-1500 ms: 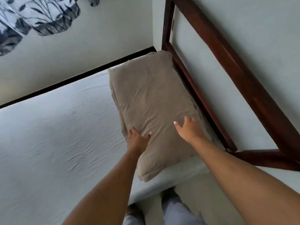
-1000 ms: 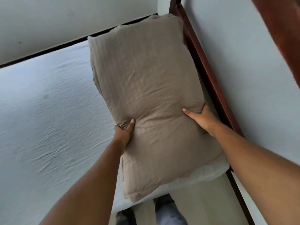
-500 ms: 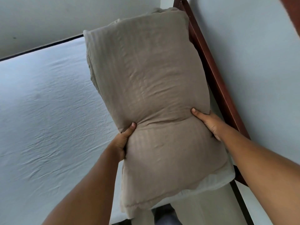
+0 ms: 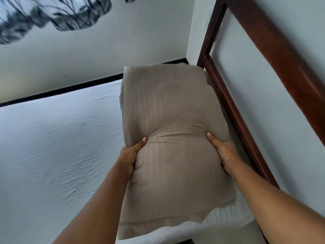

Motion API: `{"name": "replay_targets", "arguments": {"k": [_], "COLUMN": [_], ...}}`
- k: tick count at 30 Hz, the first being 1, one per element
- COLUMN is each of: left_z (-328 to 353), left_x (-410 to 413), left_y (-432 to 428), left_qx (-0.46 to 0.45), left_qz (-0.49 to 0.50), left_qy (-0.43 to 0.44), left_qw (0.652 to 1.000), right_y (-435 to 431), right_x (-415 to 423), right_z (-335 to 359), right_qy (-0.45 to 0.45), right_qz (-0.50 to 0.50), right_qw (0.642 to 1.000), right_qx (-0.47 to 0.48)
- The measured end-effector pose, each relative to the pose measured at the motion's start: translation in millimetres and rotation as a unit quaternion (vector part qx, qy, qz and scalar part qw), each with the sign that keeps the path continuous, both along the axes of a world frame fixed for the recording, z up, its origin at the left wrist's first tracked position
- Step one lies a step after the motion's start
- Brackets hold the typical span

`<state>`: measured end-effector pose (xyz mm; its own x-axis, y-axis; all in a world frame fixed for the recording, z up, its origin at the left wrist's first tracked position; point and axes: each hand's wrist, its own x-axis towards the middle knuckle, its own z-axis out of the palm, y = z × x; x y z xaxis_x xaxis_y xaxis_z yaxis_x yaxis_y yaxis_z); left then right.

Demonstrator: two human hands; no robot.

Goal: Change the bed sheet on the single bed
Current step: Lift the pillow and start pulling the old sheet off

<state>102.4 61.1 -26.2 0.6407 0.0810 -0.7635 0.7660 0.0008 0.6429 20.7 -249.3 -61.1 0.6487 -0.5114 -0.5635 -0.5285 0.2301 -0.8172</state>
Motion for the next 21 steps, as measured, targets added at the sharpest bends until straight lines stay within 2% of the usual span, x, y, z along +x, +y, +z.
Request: {"name": "replay_targets", "arguments": {"k": [9, 21], "left_z": [82.1, 141.5], "left_x": [-45.4, -122.2], "left_y": [158.6, 400.4], "left_qx": [0.029, 0.048], "left_qz": [0.023, 0.106], "left_qy": [-0.041, -0.075], "left_qw": [0.998, 0.99], "right_y": [161.5, 388.6], "right_x": [-22.4, -35.3], "right_z": [82.1, 151.2], "right_qy": [-0.044, -0.044], "right_qz": [0.01, 0.135], "right_qw": [0.999, 0.99], "right_qx": [-0.002, 0.018]}}
